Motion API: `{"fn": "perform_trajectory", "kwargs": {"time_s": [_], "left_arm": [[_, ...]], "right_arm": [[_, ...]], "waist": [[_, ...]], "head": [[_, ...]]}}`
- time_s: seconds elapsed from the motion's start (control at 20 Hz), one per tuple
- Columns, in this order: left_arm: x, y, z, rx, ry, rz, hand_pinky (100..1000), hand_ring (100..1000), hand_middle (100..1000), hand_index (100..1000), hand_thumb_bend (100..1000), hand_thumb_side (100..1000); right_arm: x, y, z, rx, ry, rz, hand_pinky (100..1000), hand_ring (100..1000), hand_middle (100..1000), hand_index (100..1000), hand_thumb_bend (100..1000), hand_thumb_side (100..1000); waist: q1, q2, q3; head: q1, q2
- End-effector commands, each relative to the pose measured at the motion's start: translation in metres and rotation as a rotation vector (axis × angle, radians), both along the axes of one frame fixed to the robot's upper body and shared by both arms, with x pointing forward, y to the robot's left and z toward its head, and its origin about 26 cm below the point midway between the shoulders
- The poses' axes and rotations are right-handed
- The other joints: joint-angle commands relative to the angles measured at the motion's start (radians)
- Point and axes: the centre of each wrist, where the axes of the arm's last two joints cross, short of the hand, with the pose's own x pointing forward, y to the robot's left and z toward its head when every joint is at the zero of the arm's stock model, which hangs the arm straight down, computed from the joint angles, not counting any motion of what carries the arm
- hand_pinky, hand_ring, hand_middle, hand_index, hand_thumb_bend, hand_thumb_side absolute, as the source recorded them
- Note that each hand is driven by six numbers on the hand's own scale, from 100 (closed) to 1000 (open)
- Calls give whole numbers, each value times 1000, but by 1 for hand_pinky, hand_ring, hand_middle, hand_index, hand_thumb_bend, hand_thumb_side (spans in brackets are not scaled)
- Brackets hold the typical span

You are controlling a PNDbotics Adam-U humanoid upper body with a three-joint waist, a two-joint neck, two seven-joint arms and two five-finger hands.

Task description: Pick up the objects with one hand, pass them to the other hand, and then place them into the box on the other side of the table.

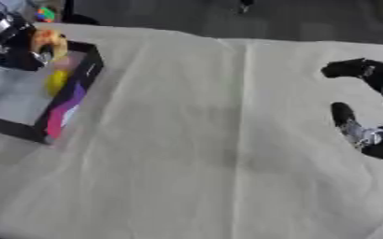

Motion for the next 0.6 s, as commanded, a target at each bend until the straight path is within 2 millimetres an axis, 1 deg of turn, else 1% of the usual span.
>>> {"fn": "perform_trajectory", "kwargs": {"time_s": [0.05, 0.15, 0.25, 0.35, 0.4, 0.45, 0.5, 0.55, 0.6], "left_arm": [[-2, 16, 15, 35, -55, 59, 744, 500, 371, 409, 124, 100], [-1, 22, 13, 33, -57, 86, 744, 499, 370, 408, 111, 100], [0, 27, 10, 25, -56, 111, 745, 504, 381, 423, 118, 100], [2, 31, 7, 25, -52, 123, 747, 518, 397, 446, 155, 100], [2, 33, 6, 29, -50, 127, 751, 530, 410, 464, 222, 100], [3, 34, 4, 37, -48, 130, 752, 532, 414, 468, 214, 100], [3, 35, 3, 45, -47, 132, 758, 552, 453, 515, 283, 100], [4, 35, 2, 58, -48, 132, 763, 566, 473, 540, 307, 100], [4, 36, 1, 71, -49, 132, 780, 608, 518, 600, 346, 100]], "right_arm": [[-4, -2, 10, 10, -37, -5, 944, 842, 797, 880, 100, 487], [-4, -2, 10, 17, -40, -6, 944, 841, 797, 880, 100, 486], [-5, -2, 12, 26, -43, -7, 944, 841, 797, 879, 100, 484], [-6, -2, 13, 33, -45, -7, 944, 840, 796, 878, 100, 483], [-6, -1, 13, 36, -45, -6, 944, 839, 796, 878, 100, 492], [-7, -1, 14, 38, -46, -5, 944, 839, 796, 878, 100, 481], [-7, -1, 14, 40, -47, -3, 944, 838, 796, 878, 100, 479], [-8, -1, 15, 42, -49, -2, 944, 838, 796, 878, 100, 477], [-8, -1, 15, 44, -49, -2, 943, 837, 796, 878, 100, 476]], "waist": [[-11, 3, -3], [-12, 6, -5], [-13, 9, -6], [-14, 11, -8], [-15, 12, -8], [-15, 12, -9], [-16, 12, -10], [-16, 12, -11], [-16, 12, -11]], "head": [[6, -5], [6, -5], [7, -6], [9, -6], [9, -6], [10, -7], [10, -7], [11, -6], [12, -7]]}}
